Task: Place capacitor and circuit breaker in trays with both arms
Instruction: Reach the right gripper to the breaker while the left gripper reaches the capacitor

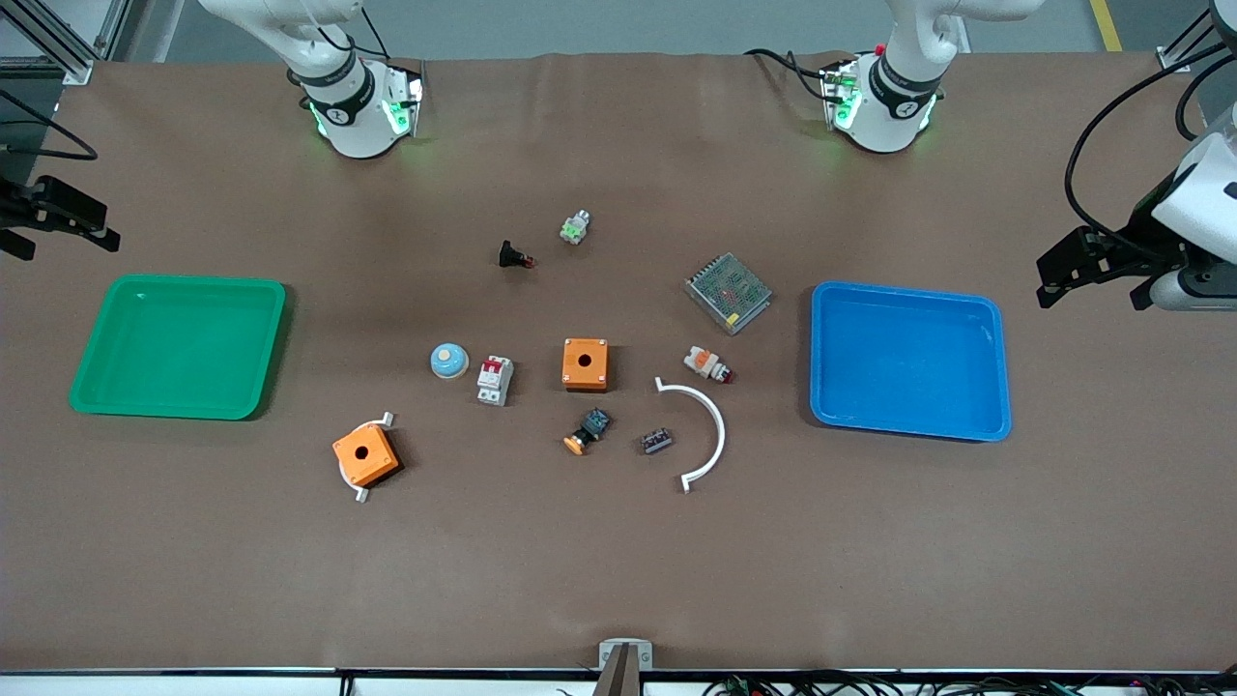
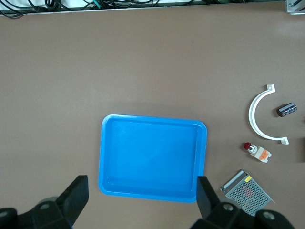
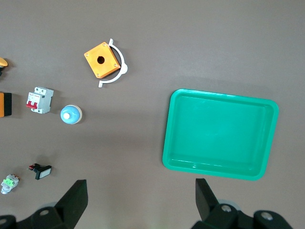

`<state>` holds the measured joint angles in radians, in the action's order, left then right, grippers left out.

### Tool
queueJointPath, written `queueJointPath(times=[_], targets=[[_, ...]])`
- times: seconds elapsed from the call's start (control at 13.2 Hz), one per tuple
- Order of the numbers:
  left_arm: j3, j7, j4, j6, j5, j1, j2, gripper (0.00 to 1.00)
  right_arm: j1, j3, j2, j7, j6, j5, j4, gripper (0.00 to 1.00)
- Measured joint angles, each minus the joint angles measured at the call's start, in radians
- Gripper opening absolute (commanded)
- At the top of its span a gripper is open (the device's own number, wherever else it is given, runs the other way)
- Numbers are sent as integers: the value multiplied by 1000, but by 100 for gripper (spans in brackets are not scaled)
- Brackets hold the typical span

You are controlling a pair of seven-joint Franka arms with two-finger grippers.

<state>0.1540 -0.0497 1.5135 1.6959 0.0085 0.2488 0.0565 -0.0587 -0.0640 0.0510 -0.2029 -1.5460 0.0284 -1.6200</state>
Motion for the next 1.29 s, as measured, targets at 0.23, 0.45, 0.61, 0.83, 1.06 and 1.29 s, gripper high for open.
queueJointPath(times=[0.23,0.45,0.61,0.83,1.06,1.29], targets=[[-1,0,0,-6,0,2,4,100,1,1,0,0,0,0,0,100],[-3,0,4,-15,0,8,20,100,10,6,-2,0,-15,0,-2,100],[-12,-12,23,-27,0,12,57,100,38,9,-19,11,-60,6,-14,100],[-50,-115,32,-24,-6,60,143,100,128,13,-96,142,-133,16,-29,100],[-69,-286,-6,68,-7,172,267,100,243,17,-217,276,-208,17,-34,100],[-73,-566,-59,245,-7,296,419,100,342,18,-340,419,-319,17,-38,93]])
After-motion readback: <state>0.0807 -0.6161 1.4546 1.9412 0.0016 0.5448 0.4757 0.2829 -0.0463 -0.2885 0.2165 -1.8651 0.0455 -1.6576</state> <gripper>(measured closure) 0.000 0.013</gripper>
